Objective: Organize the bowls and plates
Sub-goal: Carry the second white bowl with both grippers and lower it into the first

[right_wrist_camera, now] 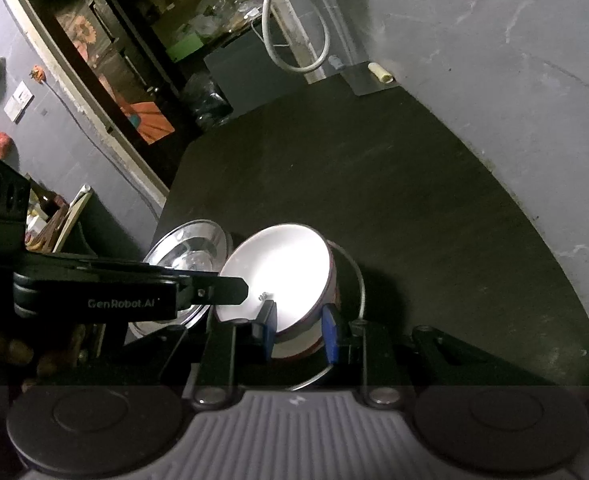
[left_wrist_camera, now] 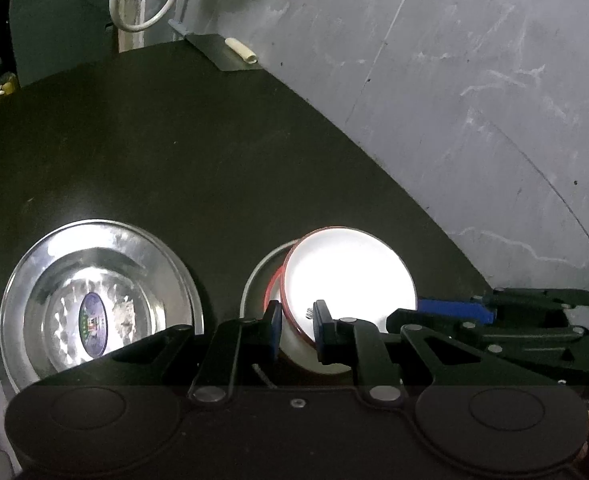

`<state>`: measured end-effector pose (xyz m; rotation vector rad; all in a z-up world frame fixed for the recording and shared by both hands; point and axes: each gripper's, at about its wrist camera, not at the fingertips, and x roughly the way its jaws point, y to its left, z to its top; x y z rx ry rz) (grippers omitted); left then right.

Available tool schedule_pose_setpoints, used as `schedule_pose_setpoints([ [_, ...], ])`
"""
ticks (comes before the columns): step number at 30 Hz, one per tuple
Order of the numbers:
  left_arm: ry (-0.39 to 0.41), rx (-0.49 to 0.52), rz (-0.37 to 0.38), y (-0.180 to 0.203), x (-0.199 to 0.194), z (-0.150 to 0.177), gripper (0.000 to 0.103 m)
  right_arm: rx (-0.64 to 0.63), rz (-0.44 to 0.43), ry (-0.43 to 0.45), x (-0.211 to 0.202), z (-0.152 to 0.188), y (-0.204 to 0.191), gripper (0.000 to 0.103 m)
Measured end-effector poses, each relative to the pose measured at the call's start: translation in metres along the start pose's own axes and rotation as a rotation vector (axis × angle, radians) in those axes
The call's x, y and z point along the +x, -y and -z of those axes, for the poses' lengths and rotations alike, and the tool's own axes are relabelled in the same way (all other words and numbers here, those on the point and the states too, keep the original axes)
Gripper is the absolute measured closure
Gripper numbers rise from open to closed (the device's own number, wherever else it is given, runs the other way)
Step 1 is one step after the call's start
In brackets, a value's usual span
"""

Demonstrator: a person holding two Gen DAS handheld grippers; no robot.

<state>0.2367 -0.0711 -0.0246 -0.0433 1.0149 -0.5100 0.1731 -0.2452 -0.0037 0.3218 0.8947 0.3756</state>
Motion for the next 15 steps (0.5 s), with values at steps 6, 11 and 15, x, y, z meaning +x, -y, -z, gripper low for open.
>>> schedule_pose_setpoints([
  [6,-0.016,-0.004,-0.007,-0.0026,0.0006,0.0024,0.086,-0.009,-0.006,-0.025,0.0040,-0.0002,-0.0009,0.075],
  [11,-0.034,-0.002,-0.010,-0.0030,0.0040,0.0041,0.086,-0.012,-0.006,-0.044,0.0071,-0.0004,0.0004,0.075],
  [15,-0.043,-0.002,-0.011,-0.0044,0.0058,0.0055,0.085,-0.017,-0.007,-0.057,0.0089,-0.0020,0.0001,0.075],
])
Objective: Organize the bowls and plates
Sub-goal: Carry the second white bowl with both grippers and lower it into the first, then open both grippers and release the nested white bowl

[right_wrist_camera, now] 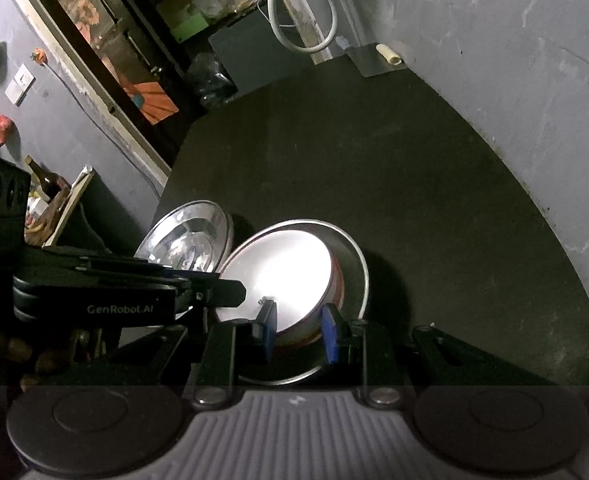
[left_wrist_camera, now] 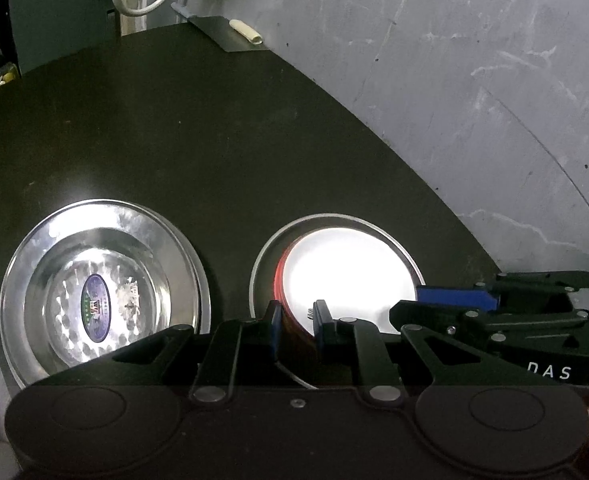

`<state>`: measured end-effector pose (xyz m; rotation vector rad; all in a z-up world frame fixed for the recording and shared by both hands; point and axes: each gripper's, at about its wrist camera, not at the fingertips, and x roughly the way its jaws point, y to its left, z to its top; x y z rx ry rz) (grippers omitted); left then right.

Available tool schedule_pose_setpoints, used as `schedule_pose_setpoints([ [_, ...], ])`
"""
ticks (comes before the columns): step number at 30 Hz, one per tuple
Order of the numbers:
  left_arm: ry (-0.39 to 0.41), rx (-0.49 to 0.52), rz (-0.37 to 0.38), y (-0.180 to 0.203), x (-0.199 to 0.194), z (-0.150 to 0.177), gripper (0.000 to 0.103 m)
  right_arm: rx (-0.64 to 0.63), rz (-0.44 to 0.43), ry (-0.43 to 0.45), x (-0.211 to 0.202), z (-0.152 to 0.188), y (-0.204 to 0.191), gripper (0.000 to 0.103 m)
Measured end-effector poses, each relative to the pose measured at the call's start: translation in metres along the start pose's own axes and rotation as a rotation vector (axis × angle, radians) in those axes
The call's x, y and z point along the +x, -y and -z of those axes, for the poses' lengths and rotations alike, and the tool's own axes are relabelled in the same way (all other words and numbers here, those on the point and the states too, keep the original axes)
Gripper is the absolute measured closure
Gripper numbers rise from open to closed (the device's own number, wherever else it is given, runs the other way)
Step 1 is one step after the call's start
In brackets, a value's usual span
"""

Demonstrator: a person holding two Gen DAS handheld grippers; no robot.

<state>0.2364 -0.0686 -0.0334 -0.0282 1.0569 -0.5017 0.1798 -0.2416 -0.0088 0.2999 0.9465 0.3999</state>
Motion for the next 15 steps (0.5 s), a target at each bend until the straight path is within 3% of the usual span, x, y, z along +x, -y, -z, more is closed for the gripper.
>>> schedule_pose_setpoints([
  [6,0.000,0.001,0.000,0.0007,0.0003,-0.0003,0.085,-0.010,-0.006,-0.011,0.0009,-0.0012,0.0003,0.075],
  [12,0.007,-0.006,-0.010,0.0002,-0.0020,-0.0012,0.083,-0.011,-0.001,-0.010,-0.0021,-0.0009,0.0025,0.067],
  [15,0.014,-0.006,-0.010,0.0003,-0.0060,-0.0009,0.075,-0.010,0.002,-0.003,-0.0065,-0.0001,0.0038,0.066],
])
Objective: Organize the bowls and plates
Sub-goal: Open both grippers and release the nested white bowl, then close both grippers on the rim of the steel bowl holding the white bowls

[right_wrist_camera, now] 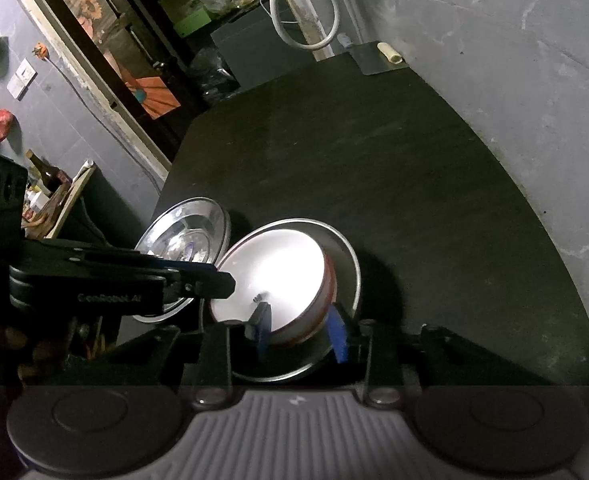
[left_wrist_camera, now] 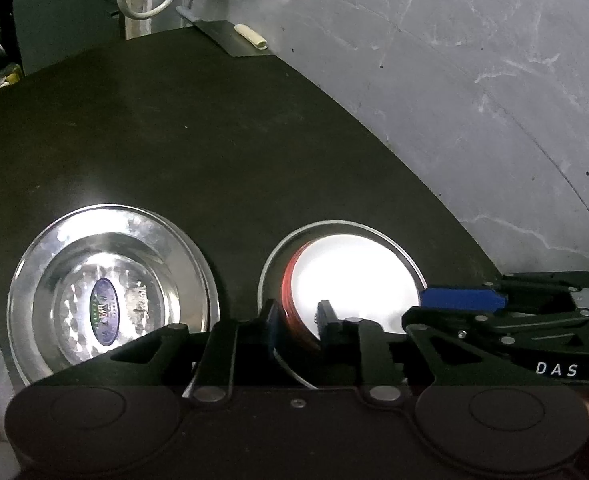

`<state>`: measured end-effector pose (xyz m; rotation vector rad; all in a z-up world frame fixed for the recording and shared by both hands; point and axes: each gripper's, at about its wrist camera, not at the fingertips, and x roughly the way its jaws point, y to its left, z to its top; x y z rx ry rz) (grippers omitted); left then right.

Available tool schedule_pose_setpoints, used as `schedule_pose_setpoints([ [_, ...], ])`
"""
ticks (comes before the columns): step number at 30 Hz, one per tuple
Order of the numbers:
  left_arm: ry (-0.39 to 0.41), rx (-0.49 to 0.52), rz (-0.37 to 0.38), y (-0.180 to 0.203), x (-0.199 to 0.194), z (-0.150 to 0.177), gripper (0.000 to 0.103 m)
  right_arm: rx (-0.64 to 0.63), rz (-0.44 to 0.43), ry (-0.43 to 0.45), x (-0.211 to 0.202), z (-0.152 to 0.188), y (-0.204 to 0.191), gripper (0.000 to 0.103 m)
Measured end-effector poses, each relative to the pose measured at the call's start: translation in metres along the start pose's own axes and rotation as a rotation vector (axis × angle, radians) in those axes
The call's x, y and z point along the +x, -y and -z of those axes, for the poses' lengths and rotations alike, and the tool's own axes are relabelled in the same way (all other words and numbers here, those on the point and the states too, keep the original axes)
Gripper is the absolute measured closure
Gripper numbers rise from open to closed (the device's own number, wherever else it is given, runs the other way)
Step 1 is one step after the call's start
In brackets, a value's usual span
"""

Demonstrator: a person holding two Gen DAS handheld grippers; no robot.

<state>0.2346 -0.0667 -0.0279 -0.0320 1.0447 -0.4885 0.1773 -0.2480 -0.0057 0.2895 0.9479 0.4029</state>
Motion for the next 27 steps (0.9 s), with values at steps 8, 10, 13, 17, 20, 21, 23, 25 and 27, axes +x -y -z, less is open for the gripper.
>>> schedule_pose_setpoints([
  [8,0.042,0.002,-0.023,-0.006,-0.014,-0.004,0.037,0.018,0.028,0.041,-0.014,0.001,0.001,0.042],
  [10,0.074,0.000,-0.054,-0.007,-0.017,-0.007,0.015,0.029,0.043,0.050,-0.016,0.001,0.003,0.026],
  [13,0.109,-0.017,-0.112,-0.012,-0.019,-0.010,0.001,0.044,0.057,0.056,-0.018,0.003,0.006,0.012],
  [17,0.081,-0.033,-0.136,-0.025,-0.014,-0.019,0.001,0.061,0.079,0.051,-0.019,0.007,0.009,0.002],
  [20,0.077,-0.023,-0.157,-0.031,-0.013,-0.024,0.001,0.077,0.113,0.050,-0.019,0.011,0.011,0.000],
  [21,0.074,-0.012,-0.164,-0.032,-0.013,-0.026,0.001,0.083,0.132,0.050,-0.019,0.013,0.011,0.000],
  [23,0.062,0.022,-0.176,-0.034,-0.011,-0.029,0.001,0.087,0.170,0.048,-0.018,0.016,0.011,0.000],
  [25,0.048,0.059,-0.186,-0.034,-0.008,-0.031,0.001,0.086,0.221,0.036,-0.016,0.021,0.010,0.000],
  [27,0.035,0.107,-0.193,-0.034,-0.005,-0.032,0.001,0.092,0.258,0.019,-0.013,0.025,0.010,0.000],
])
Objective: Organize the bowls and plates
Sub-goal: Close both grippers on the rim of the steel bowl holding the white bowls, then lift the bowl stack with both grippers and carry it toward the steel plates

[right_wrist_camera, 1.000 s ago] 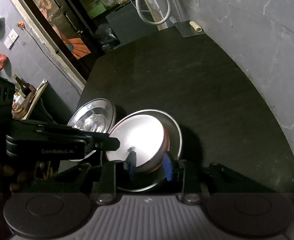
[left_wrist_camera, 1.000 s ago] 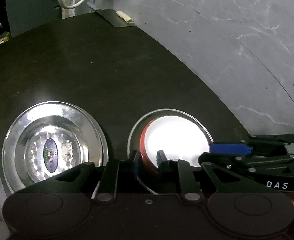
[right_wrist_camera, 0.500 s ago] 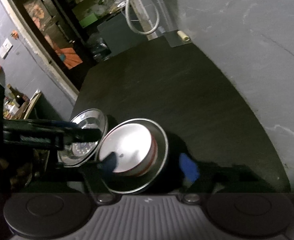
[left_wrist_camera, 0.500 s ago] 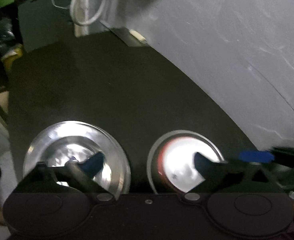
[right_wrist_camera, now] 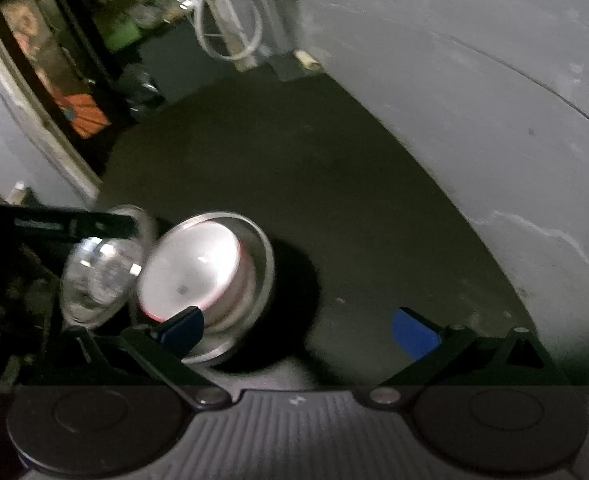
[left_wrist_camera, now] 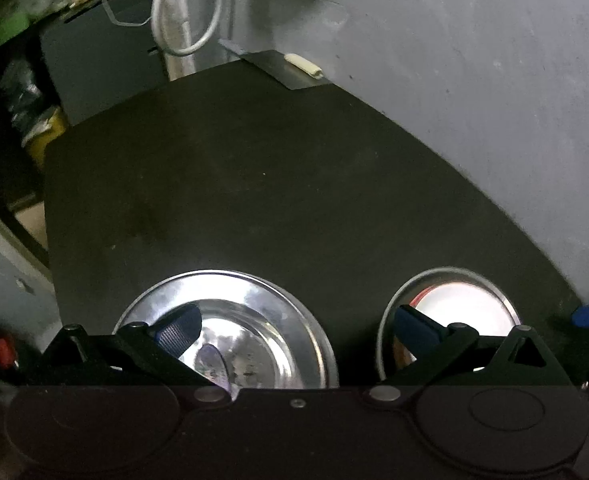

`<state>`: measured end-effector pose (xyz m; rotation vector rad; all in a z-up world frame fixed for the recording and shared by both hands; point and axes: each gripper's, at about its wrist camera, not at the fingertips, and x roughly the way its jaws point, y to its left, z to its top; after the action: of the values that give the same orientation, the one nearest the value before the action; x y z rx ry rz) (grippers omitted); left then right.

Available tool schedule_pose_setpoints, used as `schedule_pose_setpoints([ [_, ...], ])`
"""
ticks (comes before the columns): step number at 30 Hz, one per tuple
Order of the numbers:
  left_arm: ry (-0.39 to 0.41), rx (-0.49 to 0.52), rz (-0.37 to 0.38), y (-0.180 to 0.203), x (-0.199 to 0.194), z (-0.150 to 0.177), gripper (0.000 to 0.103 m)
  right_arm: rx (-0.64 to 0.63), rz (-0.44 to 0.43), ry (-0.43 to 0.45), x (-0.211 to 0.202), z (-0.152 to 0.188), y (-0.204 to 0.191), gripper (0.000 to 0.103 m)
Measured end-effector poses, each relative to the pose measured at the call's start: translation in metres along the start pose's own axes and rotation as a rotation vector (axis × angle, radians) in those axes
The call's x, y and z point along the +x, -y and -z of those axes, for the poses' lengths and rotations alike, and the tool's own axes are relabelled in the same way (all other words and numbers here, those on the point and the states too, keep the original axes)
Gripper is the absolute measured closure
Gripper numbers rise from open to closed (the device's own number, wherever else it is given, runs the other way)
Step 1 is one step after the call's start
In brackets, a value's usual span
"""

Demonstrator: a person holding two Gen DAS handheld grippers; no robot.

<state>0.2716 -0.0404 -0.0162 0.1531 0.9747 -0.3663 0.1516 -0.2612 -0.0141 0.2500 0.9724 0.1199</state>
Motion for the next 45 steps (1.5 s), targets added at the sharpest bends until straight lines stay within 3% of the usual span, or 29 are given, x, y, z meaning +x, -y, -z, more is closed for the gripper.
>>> schedule_pose_setpoints([
  [15,-0.045,0.407,0.038,0.021,0.029,-0.005,0.001,0.050,0.046,-0.032,0.013,0.007,-0.016,0.000],
  [25,-0.082,0.498,0.061,0.030,0.044,-0.012,0.002,0.041,0.118,-0.051,0.021,0.006,-0.028,0.000],
  [29,-0.102,0.466,0.095,0.035,0.050,-0.013,0.018,0.013,0.168,-0.039,0.022,0.005,-0.033,0.001],
  [35,-0.133,0.390,0.170,0.037,0.051,-0.009,0.042,0.016,0.180,-0.018,0.020,0.002,-0.024,0.010],
  [39,-0.169,0.304,0.244,0.036,0.051,-0.007,0.072,0.006,0.180,-0.018,0.018,-0.002,-0.021,0.016],
  [45,-0.195,0.199,0.280,0.036,0.055,-0.003,0.081,0.063,0.146,-0.060,0.017,-0.010,-0.018,0.037],
])
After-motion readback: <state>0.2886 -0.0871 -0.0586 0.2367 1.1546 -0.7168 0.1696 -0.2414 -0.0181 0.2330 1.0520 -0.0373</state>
